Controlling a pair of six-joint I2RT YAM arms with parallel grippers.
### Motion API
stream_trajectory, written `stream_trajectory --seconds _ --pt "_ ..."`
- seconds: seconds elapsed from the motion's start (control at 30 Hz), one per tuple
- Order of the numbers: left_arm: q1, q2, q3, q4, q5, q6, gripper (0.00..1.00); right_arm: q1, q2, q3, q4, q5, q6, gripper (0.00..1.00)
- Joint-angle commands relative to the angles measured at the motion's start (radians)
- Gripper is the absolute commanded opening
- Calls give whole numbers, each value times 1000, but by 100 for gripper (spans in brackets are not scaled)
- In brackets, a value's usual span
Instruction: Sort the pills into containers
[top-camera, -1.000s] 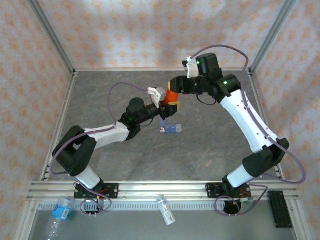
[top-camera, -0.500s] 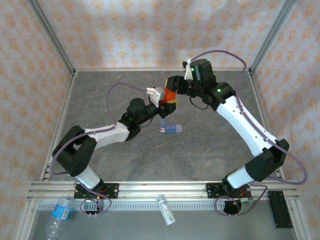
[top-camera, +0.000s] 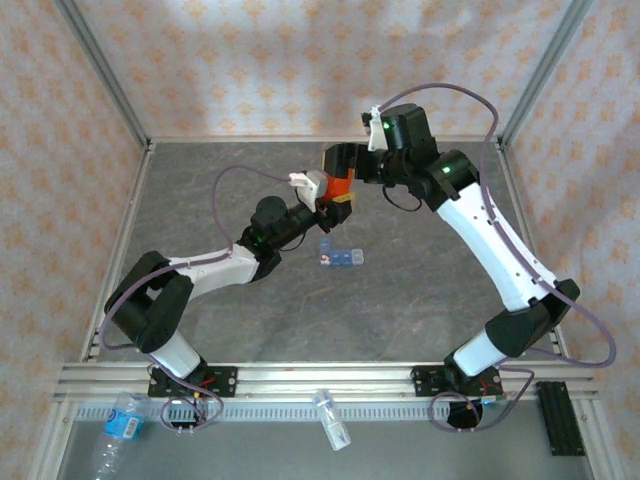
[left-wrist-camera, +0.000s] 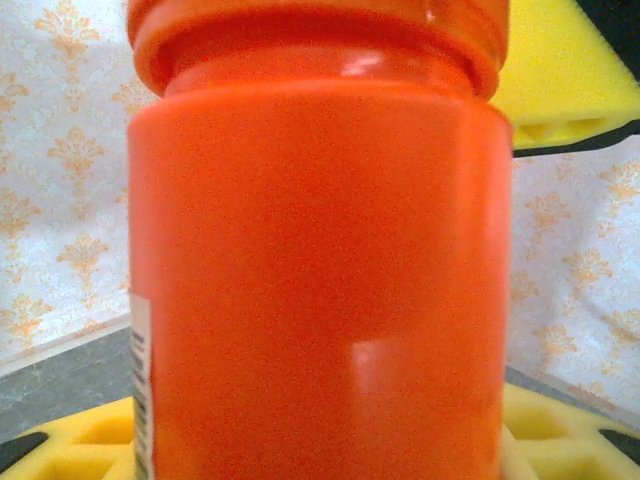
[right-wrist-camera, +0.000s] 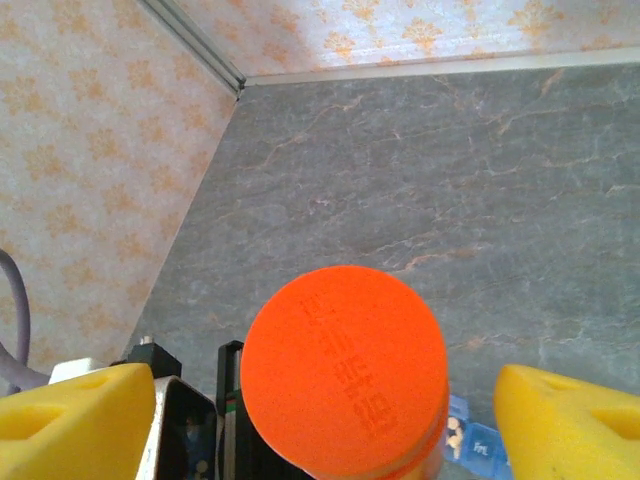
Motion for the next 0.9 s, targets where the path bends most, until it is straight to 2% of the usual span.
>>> stream_trajectory --seconds 0.0,0.2,0.3,0.4,0.63,0.87 --pt "3 8 22 81 25 -15 0 -28 -38 40 -62 0 -70 90" --pt "18 17 34 138 171 -122 0 -81 -74 41 -83 -189 -242 89" --pt "18 11 44 130 213 -144 0 -101 -68 57 -89 -278 -271 88" --pt "18 9 47 117 233 -151 0 -105 -41 86 -102 -316 -275 87" --pt "18 3 44 114 242 -155 0 -105 -2 101 -118 -326 -268 79" --pt "18 2 49 111 243 -153 0 -104 8 95 -134 -286 -272 79"
